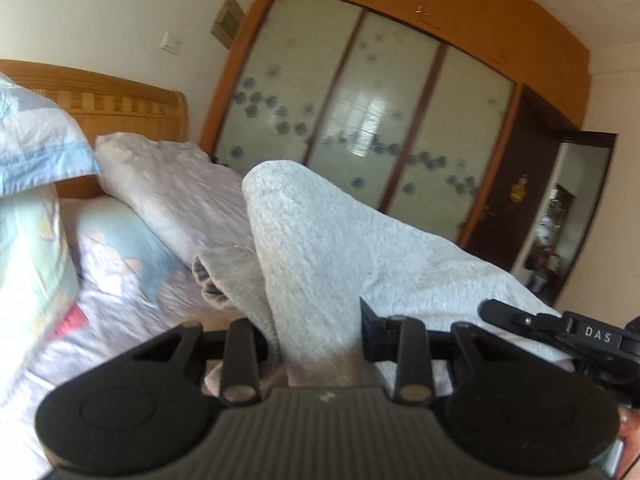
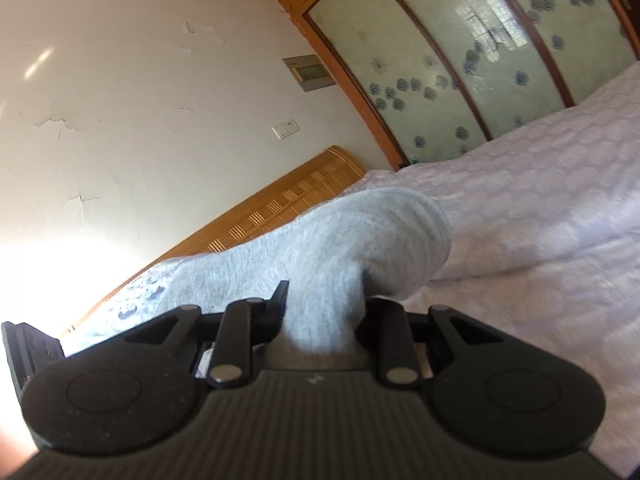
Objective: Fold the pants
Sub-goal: 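Lift the folded sweatpants with both grippers and carry them to the clothes stack, then lower the sweatpants onto the stack and open both grippers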
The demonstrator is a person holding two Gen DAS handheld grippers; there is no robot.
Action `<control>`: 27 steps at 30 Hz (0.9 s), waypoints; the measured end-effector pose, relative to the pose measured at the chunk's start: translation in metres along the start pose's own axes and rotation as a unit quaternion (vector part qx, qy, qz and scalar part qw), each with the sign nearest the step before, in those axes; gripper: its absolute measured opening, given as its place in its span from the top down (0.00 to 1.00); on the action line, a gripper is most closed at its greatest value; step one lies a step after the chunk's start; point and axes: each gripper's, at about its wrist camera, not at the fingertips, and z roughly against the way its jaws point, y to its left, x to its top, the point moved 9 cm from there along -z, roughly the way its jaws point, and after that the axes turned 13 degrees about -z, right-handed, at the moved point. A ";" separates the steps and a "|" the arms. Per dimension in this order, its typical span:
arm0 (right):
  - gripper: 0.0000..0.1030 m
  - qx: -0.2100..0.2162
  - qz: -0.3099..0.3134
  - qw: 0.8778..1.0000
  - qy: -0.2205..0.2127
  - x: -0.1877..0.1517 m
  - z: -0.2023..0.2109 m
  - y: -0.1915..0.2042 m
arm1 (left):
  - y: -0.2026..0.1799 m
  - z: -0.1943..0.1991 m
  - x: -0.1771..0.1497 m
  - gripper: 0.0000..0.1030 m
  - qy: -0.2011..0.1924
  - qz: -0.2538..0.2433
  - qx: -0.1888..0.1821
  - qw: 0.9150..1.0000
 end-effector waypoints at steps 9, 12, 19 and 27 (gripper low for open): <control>0.66 -0.111 -0.043 0.987 0.107 -0.106 -0.204 -0.150 | 0.120 -0.159 -0.171 0.48 0.153 0.077 0.116 0.978; 0.37 -0.119 -0.070 0.987 0.082 -0.132 -0.209 -0.185 | 0.124 -0.149 -0.166 0.28 0.110 0.090 0.107 0.984; 0.29 -0.141 -0.089 0.986 -0.012 -0.069 -0.136 -0.159 | 0.118 -0.030 -0.121 0.15 0.020 0.089 0.157 0.983; 0.27 -0.180 0.014 0.983 0.045 -0.165 0.033 -0.091 | -0.027 0.118 -0.196 0.00 0.063 -0.009 0.144 0.988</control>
